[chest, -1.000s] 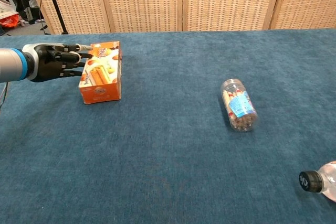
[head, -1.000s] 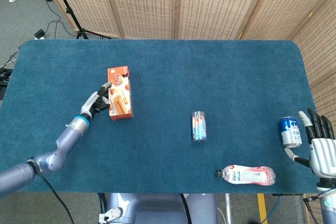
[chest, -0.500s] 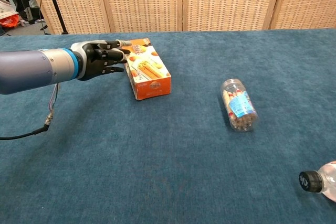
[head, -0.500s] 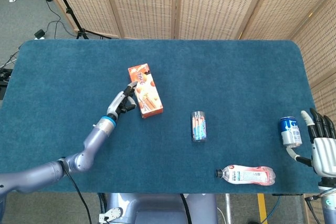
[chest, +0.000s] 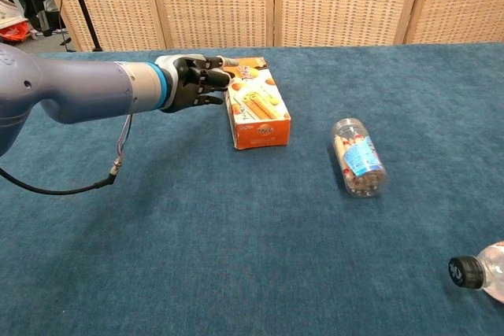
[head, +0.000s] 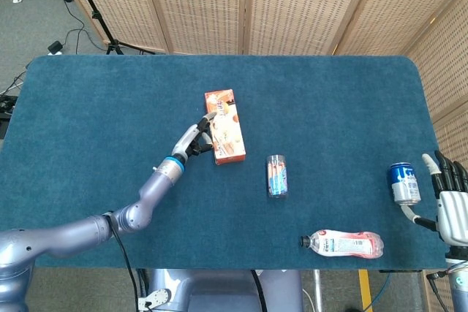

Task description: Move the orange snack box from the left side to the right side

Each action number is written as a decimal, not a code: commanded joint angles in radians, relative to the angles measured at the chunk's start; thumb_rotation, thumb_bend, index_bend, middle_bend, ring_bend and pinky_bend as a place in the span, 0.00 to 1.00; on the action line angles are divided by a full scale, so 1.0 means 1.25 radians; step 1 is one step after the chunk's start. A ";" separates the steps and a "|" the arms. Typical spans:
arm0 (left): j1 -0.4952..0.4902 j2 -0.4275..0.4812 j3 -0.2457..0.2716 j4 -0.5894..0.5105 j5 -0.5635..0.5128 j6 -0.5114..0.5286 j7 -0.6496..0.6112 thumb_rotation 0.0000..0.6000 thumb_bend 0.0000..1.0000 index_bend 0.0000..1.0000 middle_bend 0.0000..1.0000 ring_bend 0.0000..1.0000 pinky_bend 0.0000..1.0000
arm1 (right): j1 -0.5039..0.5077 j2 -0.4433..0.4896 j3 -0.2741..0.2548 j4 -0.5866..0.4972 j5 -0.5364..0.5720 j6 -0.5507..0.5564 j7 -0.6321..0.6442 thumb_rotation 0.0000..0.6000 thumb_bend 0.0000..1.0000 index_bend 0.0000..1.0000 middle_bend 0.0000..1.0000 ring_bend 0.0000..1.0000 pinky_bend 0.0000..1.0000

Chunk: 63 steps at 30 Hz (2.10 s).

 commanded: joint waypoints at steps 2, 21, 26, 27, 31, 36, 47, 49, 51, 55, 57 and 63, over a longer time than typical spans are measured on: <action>-0.034 -0.016 -0.006 0.022 -0.037 -0.005 0.036 1.00 1.00 0.00 0.00 0.00 0.00 | -0.001 0.001 0.002 0.000 0.002 0.000 0.003 1.00 0.00 0.00 0.00 0.00 0.00; -0.026 -0.016 -0.078 -0.015 0.024 0.031 0.024 1.00 1.00 0.00 0.00 0.00 0.00 | 0.000 0.002 0.006 0.002 0.016 -0.009 0.006 1.00 0.00 0.00 0.00 0.00 0.00; 0.064 0.081 -0.071 -0.125 0.120 0.099 0.020 1.00 1.00 0.00 0.00 0.00 0.00 | 0.000 -0.002 -0.001 -0.003 0.003 -0.005 -0.009 1.00 0.00 0.00 0.00 0.00 0.00; 0.088 0.108 -0.064 -0.154 0.149 0.108 0.019 1.00 1.00 0.00 0.00 0.00 0.00 | 0.000 -0.003 -0.002 -0.004 -0.001 -0.003 -0.013 1.00 0.00 0.00 0.00 0.00 0.00; 0.165 0.212 -0.021 -0.222 0.256 0.164 0.054 1.00 0.50 0.00 0.00 0.00 0.00 | 0.003 -0.004 -0.010 -0.007 -0.019 -0.003 -0.014 1.00 0.00 0.00 0.00 0.00 0.00; 0.252 0.330 0.033 -0.300 0.337 0.269 0.136 1.00 0.00 0.00 0.00 0.00 0.00 | 0.013 0.001 -0.009 -0.012 -0.036 -0.003 -0.017 1.00 0.00 0.00 0.00 0.00 0.00; 0.457 0.540 0.165 -0.424 0.423 0.421 0.194 1.00 0.00 0.00 0.00 0.00 0.00 | 0.088 0.084 0.014 -0.084 -0.073 -0.075 -0.073 1.00 0.00 0.00 0.00 0.00 0.00; 0.492 0.555 0.187 -0.428 0.458 0.452 0.170 1.00 0.00 0.00 0.00 0.00 0.00 | 0.115 0.106 0.018 -0.107 -0.081 -0.112 -0.064 1.00 0.00 0.00 0.00 0.00 0.00; 0.528 0.559 0.209 -0.420 0.496 0.500 0.162 1.00 0.00 0.00 0.00 0.00 0.00 | 0.147 0.128 0.023 -0.130 -0.088 -0.155 -0.057 1.00 0.00 0.00 0.00 0.00 0.00; 0.590 0.553 0.248 -0.417 0.548 0.592 0.187 1.00 0.00 0.00 0.00 0.00 0.00 | 0.217 0.151 0.035 -0.162 -0.105 -0.238 -0.062 1.00 0.00 0.00 0.00 0.00 0.00; 0.617 0.548 0.262 -0.414 0.566 0.633 0.202 1.00 0.00 0.00 0.00 0.00 0.00 | 0.258 0.154 0.040 -0.180 -0.115 -0.286 -0.064 1.00 0.00 0.00 0.00 0.00 0.00; 0.658 0.529 0.279 -0.397 0.609 0.709 0.236 1.00 0.00 0.00 0.00 0.00 0.00 | 0.368 0.124 0.058 -0.212 -0.110 -0.414 -0.085 1.00 0.00 0.00 0.00 0.00 0.00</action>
